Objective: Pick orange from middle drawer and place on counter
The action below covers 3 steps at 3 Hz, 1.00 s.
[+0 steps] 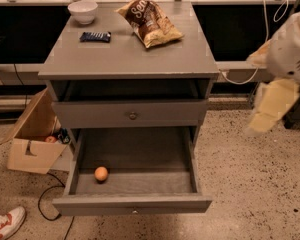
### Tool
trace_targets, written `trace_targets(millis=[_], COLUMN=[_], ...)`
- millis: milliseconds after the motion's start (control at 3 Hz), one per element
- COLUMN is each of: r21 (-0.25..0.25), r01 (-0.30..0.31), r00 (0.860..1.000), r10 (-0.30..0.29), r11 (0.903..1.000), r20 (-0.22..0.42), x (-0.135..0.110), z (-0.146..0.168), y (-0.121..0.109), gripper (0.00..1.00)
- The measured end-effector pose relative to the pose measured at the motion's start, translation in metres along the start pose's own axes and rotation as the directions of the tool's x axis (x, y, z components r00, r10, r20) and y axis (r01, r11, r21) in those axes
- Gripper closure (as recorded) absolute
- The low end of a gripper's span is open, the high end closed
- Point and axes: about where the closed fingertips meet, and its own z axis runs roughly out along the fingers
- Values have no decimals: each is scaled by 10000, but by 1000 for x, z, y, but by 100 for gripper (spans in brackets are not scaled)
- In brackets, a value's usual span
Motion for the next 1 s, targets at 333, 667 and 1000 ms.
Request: trace_targets(millis=[333,667,1000], r21=[-994,-1839,-1787], r01=[-308,-590,-731], r00=[9881,9466,9225], r10=[454,1135,1346], r11=[9946,9812,9812], r20=[1473,3019,3616], x=[-35,-82,-103], z=[65,121,131], y=[9,24,21], gripper=[0,0,0])
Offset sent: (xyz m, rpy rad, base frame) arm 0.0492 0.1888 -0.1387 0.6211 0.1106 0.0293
